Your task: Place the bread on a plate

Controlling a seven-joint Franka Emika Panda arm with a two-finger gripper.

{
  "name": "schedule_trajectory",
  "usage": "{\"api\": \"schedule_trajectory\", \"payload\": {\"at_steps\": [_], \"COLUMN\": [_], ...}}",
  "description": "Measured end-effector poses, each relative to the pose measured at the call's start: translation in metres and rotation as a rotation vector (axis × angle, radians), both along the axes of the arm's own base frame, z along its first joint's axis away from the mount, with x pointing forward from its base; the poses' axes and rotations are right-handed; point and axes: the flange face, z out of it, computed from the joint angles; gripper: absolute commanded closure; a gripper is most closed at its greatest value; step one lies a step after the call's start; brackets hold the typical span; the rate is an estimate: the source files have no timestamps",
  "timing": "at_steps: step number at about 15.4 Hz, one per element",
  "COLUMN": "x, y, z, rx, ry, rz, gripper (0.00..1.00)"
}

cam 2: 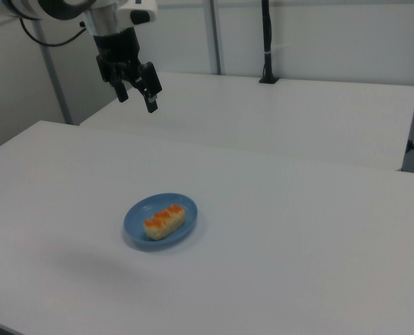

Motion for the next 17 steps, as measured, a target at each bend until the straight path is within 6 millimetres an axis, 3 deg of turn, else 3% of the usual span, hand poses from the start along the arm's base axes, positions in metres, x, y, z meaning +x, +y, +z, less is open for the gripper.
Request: {"api": "schedule_trajectory", "payload": {"at_steps": [4, 17], "x": [0.002, 0.002], "y": [0.017, 0.014], "z": [-0.008, -0.018], "rx": [0.002, -0.005], "ry": [0.016, 0.037], "rz": [0.027, 0.094], "gripper": [0.0, 0.0]}}
